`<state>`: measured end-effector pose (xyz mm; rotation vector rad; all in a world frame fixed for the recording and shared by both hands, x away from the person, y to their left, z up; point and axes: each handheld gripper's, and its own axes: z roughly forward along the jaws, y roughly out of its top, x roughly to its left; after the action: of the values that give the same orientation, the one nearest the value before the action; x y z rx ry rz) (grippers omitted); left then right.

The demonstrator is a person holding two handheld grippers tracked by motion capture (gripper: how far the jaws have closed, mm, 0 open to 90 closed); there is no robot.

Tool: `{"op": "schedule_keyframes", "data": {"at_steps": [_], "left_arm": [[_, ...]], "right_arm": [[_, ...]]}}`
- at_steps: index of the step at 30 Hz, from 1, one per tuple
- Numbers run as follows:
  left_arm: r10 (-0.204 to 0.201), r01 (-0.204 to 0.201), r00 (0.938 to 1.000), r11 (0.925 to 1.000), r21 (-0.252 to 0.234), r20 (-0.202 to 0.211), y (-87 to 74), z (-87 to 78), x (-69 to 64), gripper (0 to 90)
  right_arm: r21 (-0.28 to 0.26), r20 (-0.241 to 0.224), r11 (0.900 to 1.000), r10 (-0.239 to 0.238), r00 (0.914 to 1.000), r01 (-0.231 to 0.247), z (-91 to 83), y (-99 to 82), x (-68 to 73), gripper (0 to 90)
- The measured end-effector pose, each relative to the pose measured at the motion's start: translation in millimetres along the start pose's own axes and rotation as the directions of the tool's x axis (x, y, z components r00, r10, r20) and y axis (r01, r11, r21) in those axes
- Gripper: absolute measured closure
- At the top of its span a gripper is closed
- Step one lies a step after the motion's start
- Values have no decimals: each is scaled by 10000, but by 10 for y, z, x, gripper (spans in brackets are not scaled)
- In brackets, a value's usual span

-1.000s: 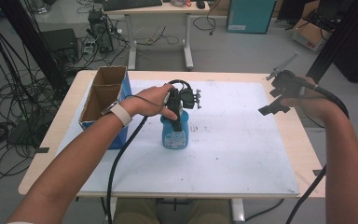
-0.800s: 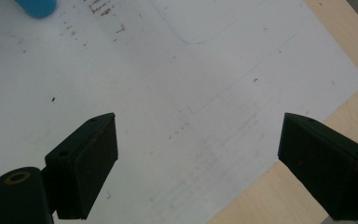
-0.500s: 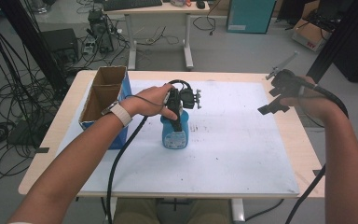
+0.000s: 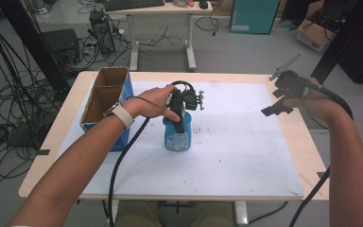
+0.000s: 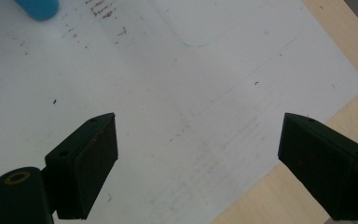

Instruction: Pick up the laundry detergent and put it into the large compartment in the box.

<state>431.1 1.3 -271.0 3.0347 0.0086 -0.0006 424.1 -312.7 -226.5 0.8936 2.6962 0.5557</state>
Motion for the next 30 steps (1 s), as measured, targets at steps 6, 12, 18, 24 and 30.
{"op": "schedule_keyframes", "data": {"at_steps": [6,12,18,24,30], "left_arm": [[-1,1,10000,10000,-31,17,-3,1,3,395],[2,-2,10000,10000,-35,33,-4,1,6,395],[-26,27,10000,10000,-52,43,-4,2,5,395],[-26,26,10000,10000,-55,44,-3,3,5,394],[-31,31,10000,10000,-52,43,-3,3,5,394]], "right_arm": [[-20,26,10000,-4,10000,4,-15,2,-2,118],[15,20,10000,-5,10000,5,-7,6,-4,118],[11,-1,10000,6,10000,-6,1,14,-2,118],[-1,-2,10000,28,10000,-28,1,4,-6,118],[-6,10,10000,27,10000,-27,-1,2,-6,118]]}}
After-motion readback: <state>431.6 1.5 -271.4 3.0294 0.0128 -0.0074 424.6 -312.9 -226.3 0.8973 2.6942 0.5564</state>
